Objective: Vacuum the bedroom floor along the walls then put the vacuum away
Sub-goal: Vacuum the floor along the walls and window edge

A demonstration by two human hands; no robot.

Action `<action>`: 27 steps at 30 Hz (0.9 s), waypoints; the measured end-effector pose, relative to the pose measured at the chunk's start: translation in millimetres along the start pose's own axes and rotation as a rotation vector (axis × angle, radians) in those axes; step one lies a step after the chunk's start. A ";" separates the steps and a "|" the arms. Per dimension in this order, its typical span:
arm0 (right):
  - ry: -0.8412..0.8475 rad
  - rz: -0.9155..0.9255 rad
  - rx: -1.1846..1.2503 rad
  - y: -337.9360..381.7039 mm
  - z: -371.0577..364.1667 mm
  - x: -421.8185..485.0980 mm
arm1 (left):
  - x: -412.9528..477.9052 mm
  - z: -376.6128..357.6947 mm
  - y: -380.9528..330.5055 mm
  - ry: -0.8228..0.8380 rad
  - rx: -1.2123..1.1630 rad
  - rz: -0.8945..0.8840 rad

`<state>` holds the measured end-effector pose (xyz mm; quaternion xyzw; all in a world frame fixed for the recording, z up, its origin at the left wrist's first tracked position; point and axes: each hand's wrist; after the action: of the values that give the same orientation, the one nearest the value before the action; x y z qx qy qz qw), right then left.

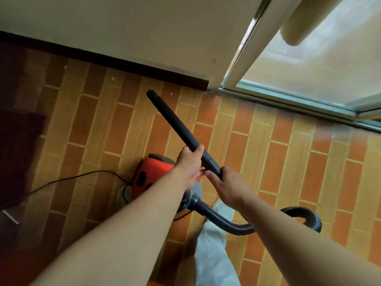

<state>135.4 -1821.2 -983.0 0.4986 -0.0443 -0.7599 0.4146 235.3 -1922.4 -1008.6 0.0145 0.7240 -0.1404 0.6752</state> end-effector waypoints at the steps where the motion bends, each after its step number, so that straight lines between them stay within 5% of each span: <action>1: -0.020 -0.011 0.000 -10.9 0.6 1.2 | 9.2 -11.8 2.3 0.005 0.032 -0.006; 13: -0.100 -0.245 0.271 -119.1 -33.6 76.9 | 133.8 -94.9 44.5 -0.020 0.418 -0.027; 27: -0.075 -0.242 0.272 -130.2 -33.8 130.3 | 184.6 -95.5 26.1 -0.010 0.407 0.007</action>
<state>65.2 -1812.5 -1156.5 0.5229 -0.1017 -0.8095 0.2468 131.6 -1907.2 -1189.9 0.1524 0.6773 -0.2817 0.6623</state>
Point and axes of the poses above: each hand's wrist, its own x-axis towards the middle knuckle, its own z-axis out of the back of the hand, y = z × x, and after that the axes turned 10 degrees about z, right-handed
